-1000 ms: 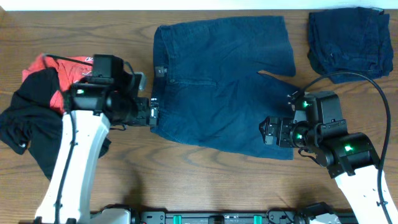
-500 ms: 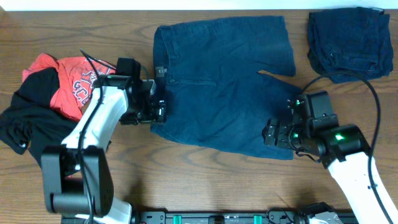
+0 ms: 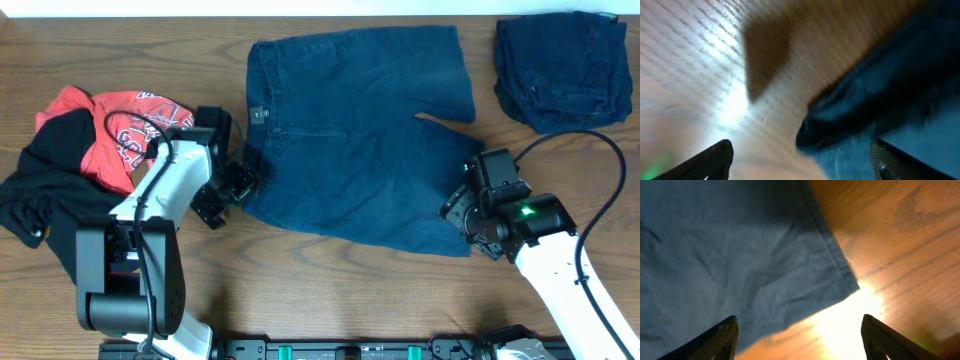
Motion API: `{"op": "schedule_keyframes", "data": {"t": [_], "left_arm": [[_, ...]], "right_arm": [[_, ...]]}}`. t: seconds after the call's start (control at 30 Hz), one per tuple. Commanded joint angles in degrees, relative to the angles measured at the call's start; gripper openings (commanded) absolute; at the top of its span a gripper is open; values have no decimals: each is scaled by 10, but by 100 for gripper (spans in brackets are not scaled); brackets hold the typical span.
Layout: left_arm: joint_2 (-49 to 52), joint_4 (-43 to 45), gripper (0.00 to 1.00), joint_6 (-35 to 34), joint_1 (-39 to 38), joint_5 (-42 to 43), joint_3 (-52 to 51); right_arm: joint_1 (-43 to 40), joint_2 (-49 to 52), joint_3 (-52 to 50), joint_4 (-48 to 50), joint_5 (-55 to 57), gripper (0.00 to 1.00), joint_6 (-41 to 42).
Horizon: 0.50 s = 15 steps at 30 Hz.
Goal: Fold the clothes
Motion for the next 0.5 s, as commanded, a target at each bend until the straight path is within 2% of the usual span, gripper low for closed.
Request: {"op": "schedule_keyframes", "data": {"t": [0.0,0.13,0.3,0.4,0.47], "left_arm": [[-5,44,88,-92,0,-17,-40],[-5,97,88,-88,0,-18,-69],[-5,111,87,-85,0,-18,-71],[-5,137,75,-73,-4,-17,-71],[-5,161,73,-50,-10,-15,-71]], "right_arm": [[10,14,-30,16,22,77,37],[13,22,-70,54,21,78,18],[13,25,-106,79,13,79,11],[13,25,-117,101,-1,75,-31],[13,25,-119,114,-14,75,-60]]}}
